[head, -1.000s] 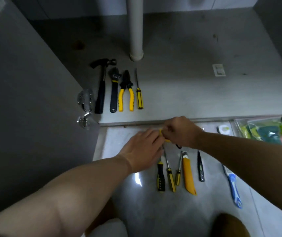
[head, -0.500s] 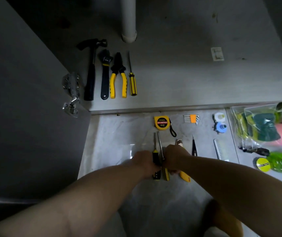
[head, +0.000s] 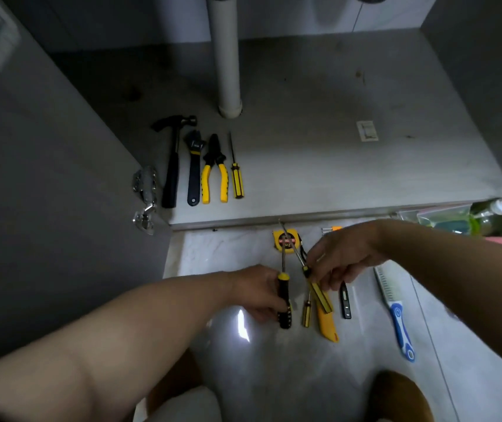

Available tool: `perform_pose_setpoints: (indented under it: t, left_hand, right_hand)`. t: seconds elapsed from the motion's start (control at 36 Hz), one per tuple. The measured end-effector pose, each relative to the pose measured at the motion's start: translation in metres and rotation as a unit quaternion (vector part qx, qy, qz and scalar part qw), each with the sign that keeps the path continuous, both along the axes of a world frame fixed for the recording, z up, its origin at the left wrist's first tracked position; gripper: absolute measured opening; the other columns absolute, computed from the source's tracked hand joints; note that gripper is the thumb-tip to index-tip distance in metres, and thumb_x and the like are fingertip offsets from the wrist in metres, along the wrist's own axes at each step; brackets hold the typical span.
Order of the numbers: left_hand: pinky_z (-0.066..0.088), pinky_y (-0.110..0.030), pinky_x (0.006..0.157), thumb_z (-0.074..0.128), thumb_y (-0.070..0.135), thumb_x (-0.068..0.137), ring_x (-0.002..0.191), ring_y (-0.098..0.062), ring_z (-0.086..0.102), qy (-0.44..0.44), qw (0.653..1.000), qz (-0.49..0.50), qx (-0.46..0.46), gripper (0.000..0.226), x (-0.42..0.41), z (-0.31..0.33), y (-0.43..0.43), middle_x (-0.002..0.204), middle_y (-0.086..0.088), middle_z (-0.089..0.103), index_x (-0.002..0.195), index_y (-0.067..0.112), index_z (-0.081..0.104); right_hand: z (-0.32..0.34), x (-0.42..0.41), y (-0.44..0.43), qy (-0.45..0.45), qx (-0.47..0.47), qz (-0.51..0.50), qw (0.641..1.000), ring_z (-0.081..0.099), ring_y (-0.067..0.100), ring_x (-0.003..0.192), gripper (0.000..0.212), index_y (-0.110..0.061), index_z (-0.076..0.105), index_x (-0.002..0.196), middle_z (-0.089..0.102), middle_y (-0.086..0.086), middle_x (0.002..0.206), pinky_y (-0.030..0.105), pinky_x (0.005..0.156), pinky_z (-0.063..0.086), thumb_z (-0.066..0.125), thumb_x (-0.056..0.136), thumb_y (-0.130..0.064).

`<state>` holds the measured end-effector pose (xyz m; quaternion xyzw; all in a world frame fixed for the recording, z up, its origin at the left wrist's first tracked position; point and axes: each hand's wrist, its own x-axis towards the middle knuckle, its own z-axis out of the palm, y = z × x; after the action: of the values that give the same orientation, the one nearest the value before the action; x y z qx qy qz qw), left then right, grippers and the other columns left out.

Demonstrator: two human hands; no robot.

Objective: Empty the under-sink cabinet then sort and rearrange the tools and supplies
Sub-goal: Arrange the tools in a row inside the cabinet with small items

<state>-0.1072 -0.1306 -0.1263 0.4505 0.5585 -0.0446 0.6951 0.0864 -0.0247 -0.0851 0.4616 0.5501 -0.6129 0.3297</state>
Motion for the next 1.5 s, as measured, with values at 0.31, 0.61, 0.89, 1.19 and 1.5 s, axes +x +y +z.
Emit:
perform_pose_setpoints:
  t: [0.31,0.61,0.89,1.19,1.5]
  left_hand:
    - [0.053,-0.032,0.062,0.073,0.022,0.086,0.066,-0.013,0.060,0.073,0.917,0.269,0.284,0.018,0.003,0.034,0.088,0.071,0.002,0.062,0.092,0.013,0.060]
    - [0.026,-0.026,0.047,0.069,0.037,0.082,0.078,-0.029,0.064,0.337,0.830,0.181,0.407,0.034,-0.023,0.029,0.142,0.066,-0.002,0.055,0.062,0.019,0.048]
    - [0.034,-0.034,0.063,0.068,0.032,0.091,0.097,-0.035,0.065,0.368,0.784,0.102,0.490,0.035,-0.023,0.018,0.129,0.105,-0.015,0.065,0.112,0.012,0.049]
    - [0.035,-0.038,0.100,0.063,0.040,0.085,0.124,-0.027,0.039,0.418,0.728,-0.054,0.541,0.057,-0.029,0.006,0.094,0.128,-0.002,0.046,0.140,0.031,0.051]
    - [0.036,-0.037,0.098,0.061,0.030,0.094,0.120,-0.027,0.040,0.454,0.703,-0.051,0.544,0.045,-0.036,0.001,0.098,0.123,0.000,0.050,0.137,0.032,0.052]
  right_hand:
    - [0.012,-0.016,0.051,0.147,0.293,-0.296,0.897,0.055,0.006,0.045,0.015,-0.020,0.060,0.077,0.058,-0.006,0.053,0.022,0.047,0.048,0.068,0.088,-0.019]
    - [-0.026,-0.073,0.071,0.030,0.462,-0.257,0.848,0.068,0.026,0.079,0.024,-0.016,0.063,0.079,0.068,0.006,0.081,0.030,0.069,0.050,0.068,0.088,-0.038]
    - [-0.040,-0.090,0.060,0.015,0.526,-0.213,0.823,0.062,0.032,0.094,0.033,-0.012,0.056,0.109,0.064,0.012,0.105,0.041,0.081,0.055,0.068,0.088,-0.034]
    - [-0.040,-0.074,0.043,0.096,0.536,-0.164,0.823,0.060,0.030,0.099,0.055,-0.014,0.051,0.132,0.056,0.011,0.116,0.042,0.083,0.054,0.072,0.081,-0.016]
    - [-0.045,-0.095,0.047,0.116,0.545,-0.184,0.810,0.061,0.031,0.097,0.046,-0.011,0.056,0.129,0.059,0.013,0.109,0.039,0.079,0.053,0.066,0.084,-0.013]
